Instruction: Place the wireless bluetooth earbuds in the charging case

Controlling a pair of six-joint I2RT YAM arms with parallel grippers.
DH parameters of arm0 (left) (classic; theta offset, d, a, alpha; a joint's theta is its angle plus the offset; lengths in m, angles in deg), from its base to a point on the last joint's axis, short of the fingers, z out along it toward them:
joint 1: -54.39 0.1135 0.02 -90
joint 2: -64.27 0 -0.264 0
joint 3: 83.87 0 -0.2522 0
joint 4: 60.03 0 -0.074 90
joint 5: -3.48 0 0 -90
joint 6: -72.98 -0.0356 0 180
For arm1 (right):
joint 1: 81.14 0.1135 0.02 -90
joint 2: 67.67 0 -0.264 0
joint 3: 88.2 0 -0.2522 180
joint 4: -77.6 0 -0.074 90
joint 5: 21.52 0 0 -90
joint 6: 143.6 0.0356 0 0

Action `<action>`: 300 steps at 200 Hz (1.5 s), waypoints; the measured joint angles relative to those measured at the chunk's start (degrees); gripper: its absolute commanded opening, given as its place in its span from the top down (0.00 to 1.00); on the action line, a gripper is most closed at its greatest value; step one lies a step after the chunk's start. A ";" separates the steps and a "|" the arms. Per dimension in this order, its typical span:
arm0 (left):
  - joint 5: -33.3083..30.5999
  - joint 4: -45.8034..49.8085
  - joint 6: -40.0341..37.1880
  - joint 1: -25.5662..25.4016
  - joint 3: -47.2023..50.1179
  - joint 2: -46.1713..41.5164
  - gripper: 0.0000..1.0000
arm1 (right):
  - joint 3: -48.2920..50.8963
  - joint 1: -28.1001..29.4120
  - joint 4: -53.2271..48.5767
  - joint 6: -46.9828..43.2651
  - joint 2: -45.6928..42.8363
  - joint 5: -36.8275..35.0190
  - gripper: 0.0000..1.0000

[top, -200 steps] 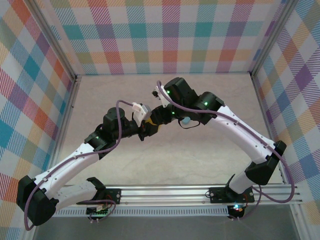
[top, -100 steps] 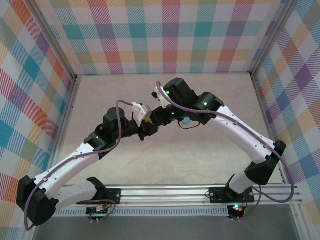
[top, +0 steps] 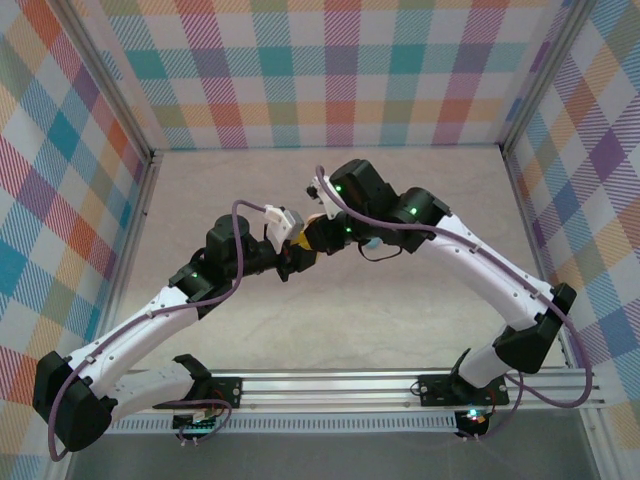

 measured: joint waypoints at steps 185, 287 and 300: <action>0.04 -4.35 0.87 0.00 0.50 -0.04 0.70 | 3.52 -1.79 3.96 4.48 -5.84 1.18 0.74; -0.28 -5.99 1.57 0.00 2.43 -1.49 0.70 | 3.54 -1.90 4.26 4.68 -4.85 3.28 0.75; -0.46 -5.95 1.60 0.00 2.49 -1.49 0.70 | 3.50 -1.90 3.89 4.63 -4.52 3.26 0.74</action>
